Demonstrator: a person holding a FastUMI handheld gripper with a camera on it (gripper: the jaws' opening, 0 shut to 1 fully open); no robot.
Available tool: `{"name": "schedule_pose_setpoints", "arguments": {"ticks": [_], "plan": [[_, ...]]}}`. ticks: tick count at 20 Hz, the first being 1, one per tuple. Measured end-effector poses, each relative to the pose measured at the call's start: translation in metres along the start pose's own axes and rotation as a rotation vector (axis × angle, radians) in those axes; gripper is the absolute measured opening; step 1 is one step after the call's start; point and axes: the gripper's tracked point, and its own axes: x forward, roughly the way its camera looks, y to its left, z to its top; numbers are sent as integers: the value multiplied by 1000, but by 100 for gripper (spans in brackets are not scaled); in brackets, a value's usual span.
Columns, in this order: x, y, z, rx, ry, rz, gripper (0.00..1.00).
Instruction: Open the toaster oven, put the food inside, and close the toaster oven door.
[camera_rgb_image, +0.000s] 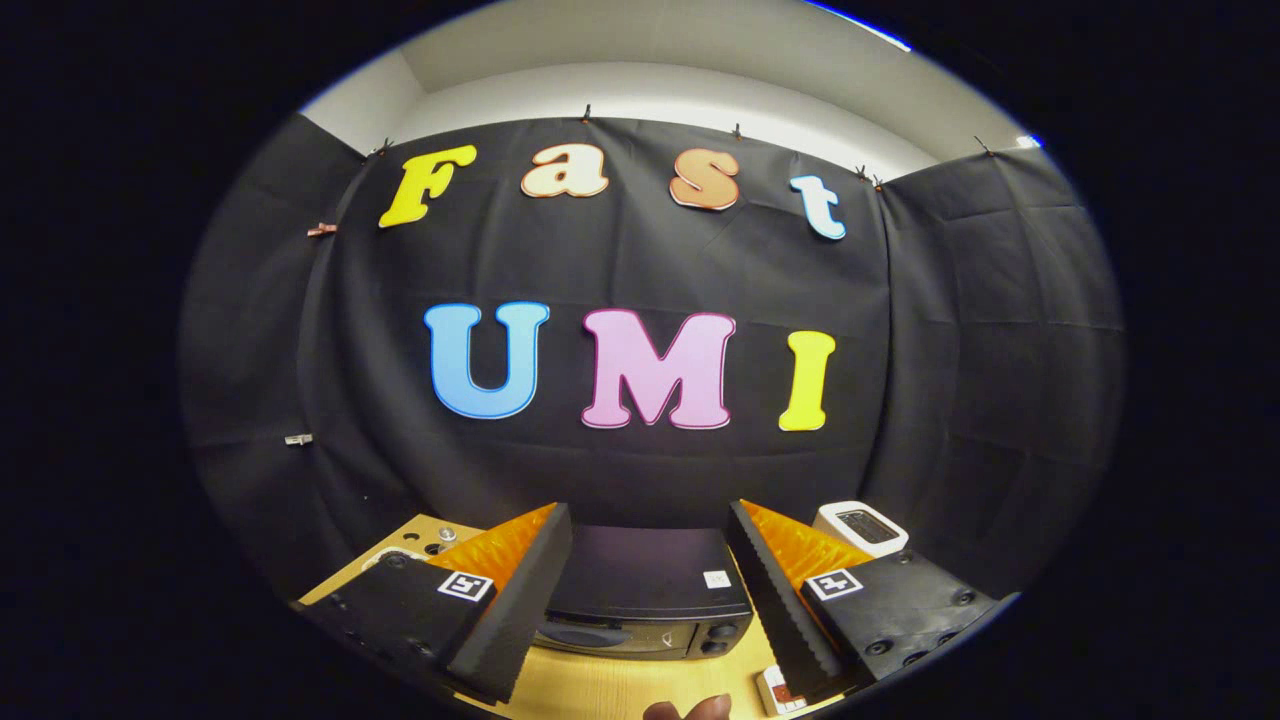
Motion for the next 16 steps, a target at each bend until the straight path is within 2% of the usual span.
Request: {"name": "schedule_pose_setpoints", "arguments": {"ticks": [9,16], "plan": [[45,49,-110,25,159,13,97],[78,54,-192,9,346,-6,97]]}}
